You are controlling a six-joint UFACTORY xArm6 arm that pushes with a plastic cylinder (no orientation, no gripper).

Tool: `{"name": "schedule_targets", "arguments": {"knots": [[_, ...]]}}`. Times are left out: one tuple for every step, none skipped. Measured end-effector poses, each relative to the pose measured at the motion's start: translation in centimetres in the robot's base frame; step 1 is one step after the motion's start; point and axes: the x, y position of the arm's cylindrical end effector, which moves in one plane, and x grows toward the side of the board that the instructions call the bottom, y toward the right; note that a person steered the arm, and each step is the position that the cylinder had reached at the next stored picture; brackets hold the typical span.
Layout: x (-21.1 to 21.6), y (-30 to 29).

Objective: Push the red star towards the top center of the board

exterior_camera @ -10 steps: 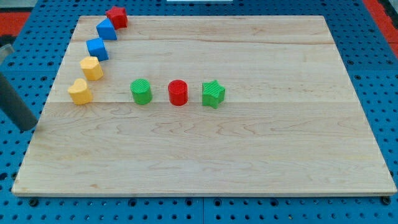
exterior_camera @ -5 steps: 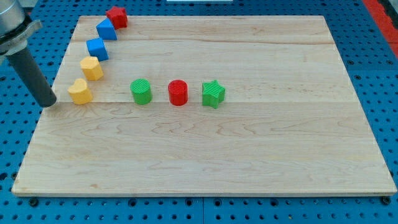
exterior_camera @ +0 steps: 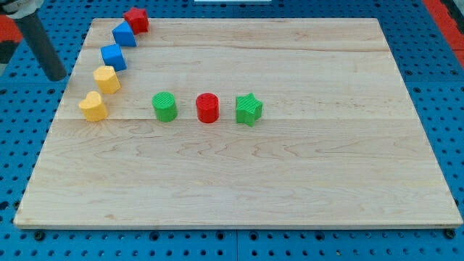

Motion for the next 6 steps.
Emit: {"name": "schedule_targets", "arguments": {"knots": [[-5.4, 0.8], [-10.3, 2.8], [-14.7, 8.8], [-15.0, 8.8], [-15.0, 8.8], [-14.9, 14.7]]}}
